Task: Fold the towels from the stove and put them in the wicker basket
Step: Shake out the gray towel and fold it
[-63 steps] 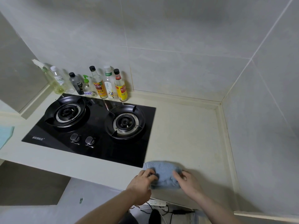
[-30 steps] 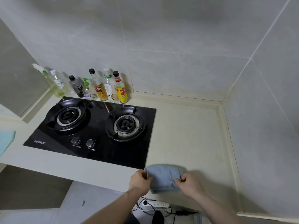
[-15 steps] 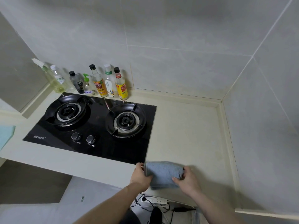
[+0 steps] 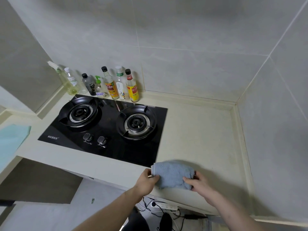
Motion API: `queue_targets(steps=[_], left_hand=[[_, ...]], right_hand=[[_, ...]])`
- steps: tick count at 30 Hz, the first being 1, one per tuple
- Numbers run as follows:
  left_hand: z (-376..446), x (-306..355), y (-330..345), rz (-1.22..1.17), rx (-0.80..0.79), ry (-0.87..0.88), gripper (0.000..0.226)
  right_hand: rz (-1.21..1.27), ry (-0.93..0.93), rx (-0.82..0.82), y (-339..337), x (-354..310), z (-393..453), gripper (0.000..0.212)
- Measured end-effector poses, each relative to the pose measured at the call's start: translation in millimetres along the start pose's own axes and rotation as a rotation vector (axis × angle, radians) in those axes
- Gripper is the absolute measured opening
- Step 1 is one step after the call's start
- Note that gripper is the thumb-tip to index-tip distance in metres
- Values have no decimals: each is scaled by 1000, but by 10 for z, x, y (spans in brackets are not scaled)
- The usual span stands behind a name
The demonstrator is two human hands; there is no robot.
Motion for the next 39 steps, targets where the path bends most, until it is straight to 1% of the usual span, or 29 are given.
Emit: queue_targets(steps=[4,7,11,14,16,18,19,22,26,30,34,39], left_hand=[[-147,92,-110,-213,-6,16,24],[-263,110,-284,-258,42,37,22],[-420,47,-576,-225,112,54,25],[-588,-6,-745,-340,120,59,26],[-712,-54,-852,-427,117,54,33],[-838,-165,-1023,-464,123,59,49],[-899,-235,-1117,-477,128,62,53],[-1113,-518,-1467,-516,191,67,45],[-1438,-926,-1916,-555,316,61,53],[-1805,-1322,-2327,-612,400,77,38],[-2216,-1629,-2721,-637,468,106,25],[-2651,-2085,-3212,-641,603,88,23]], right_hand=[[99,-43,-15,141,-178,-148,36],[111,-60,-39,271,-260,-209,35],[101,-92,-100,545,-397,-290,34],[89,-107,-150,814,-507,-372,31],[72,-111,-198,1026,-563,-430,32],[47,-115,-242,1277,-615,-499,32],[35,-126,-261,1398,-639,-538,31],[-12,-151,-310,1819,-716,-751,32],[-79,-199,-349,2388,-775,-1079,32],[-143,-271,-366,2913,-807,-1351,30],[-200,-306,-454,3481,-786,-1606,30],[-269,-326,-576,4212,-762,-1954,26]])
Point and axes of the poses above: each hand's wrist, its own z-axis towards the middle knuckle, its own y-axis out of the palm, x = y × z, the point moved 9 cm from there along z, towards the middle knuckle, and after that the axes turned 10 degrees about z, right-handed, at the moved point
